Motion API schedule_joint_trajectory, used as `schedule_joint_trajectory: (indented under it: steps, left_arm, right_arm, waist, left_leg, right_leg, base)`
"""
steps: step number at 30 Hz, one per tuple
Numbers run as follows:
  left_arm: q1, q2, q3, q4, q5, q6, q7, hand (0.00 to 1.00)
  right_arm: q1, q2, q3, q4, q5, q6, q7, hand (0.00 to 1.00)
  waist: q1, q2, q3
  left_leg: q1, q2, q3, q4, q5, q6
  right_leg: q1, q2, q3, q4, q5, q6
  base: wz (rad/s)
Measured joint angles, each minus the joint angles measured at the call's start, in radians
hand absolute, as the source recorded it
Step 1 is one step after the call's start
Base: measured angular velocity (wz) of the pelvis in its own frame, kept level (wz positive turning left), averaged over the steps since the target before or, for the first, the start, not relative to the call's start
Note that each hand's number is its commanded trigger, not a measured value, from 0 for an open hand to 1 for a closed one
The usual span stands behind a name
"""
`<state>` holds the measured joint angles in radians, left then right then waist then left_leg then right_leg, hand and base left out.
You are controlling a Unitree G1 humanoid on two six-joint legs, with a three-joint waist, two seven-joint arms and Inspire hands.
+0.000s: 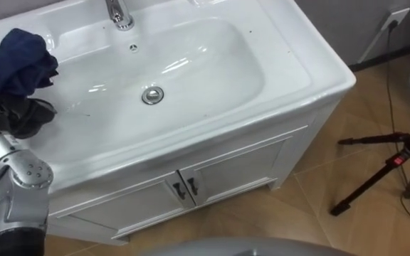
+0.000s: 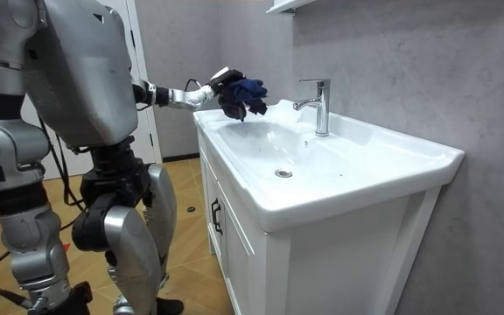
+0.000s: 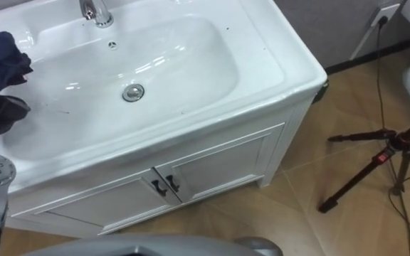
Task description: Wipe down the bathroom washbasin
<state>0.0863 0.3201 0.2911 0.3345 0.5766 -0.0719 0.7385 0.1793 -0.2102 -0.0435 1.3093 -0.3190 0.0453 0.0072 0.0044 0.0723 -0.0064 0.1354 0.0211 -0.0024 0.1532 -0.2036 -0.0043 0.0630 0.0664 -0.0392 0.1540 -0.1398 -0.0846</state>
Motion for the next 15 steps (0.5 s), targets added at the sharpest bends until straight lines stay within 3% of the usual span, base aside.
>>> schedule_joint_trajectory:
  steps: [6, 15]
  left_arm:
    - [-0.001, 0.008, 0.102, 0.024, 0.004, 0.002, 0.001, 1.0]
    - [0.0, 0.009, 0.149, 0.059, 0.004, 0.011, 0.009, 1.0]
  right_arm:
    - [-0.003, -0.014, -0.001, -0.022, 0.0, 0.0, -0.002, 0.0]
    - [0.008, -0.023, -0.021, -0.025, 0.018, 0.0, -0.005, 0.0]
  waist:
    - [0.004, 0.012, -0.0012]
    - [0.03, 0.026, 0.0019]
  left_leg:
    - [0.001, -0.001, 0.0, 0.0, 0.0, 0.0]
    - [-0.004, -0.001, 0.002, -0.002, 0.0, 0.0]
  right_leg:
    - [0.001, -0.001, 0.001, 0.0, 0.0, 0.0]
    - [-0.007, 0.0, -0.001, 0.0, 0.001, 0.001]
  base:
    - [-0.01]
    - [-0.01]
